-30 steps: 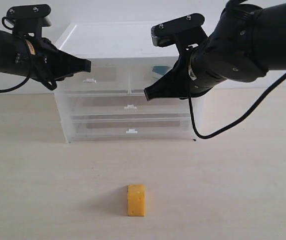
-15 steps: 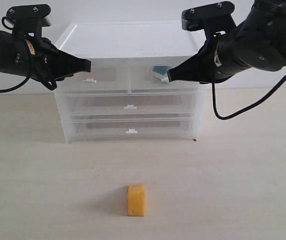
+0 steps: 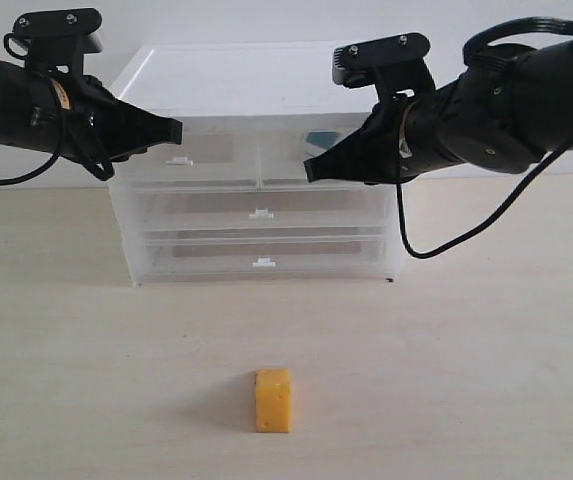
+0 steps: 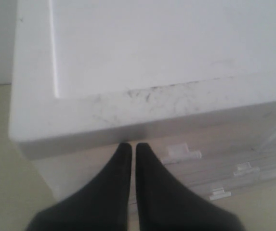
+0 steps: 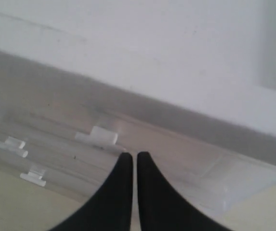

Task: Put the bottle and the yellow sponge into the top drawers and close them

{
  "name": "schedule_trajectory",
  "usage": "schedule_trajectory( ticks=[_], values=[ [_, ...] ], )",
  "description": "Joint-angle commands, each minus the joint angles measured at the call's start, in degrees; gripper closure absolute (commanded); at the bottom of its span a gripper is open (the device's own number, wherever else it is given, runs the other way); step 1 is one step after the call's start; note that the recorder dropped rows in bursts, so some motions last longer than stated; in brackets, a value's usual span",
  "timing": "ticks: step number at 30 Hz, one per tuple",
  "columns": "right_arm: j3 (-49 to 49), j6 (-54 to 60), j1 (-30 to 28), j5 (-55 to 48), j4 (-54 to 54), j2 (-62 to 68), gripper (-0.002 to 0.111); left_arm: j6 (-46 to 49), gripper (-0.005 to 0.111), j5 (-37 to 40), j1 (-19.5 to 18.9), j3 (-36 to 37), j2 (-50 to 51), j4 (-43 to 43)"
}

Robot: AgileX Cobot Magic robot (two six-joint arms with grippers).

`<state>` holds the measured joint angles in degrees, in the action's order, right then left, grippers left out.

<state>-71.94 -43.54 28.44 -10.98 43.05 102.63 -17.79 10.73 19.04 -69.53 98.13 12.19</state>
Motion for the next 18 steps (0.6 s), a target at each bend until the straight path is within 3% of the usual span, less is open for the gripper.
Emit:
schedule_trajectory(
  ticks=[1, 15, 18],
  values=[
    [-1.8, 0.6, -0.6, -0.8, 1.0, -0.3, 0.108, 0.1, 0.103, -4.5, -0.5, -0.4, 1.2, 1.0],
    [-1.9, 0.5, -0.6, -0.4, 2.4, -0.2, 0.108, 0.1, 0.103, -3.5, -0.5, -0.4, 1.2, 1.0],
    [-1.9, 0.5, -0.6, -0.4, 2.4, -0.2, 0.108, 4.8, 0.103, -1.3, -0.5, -0.4, 1.2, 1.0]
  ],
)
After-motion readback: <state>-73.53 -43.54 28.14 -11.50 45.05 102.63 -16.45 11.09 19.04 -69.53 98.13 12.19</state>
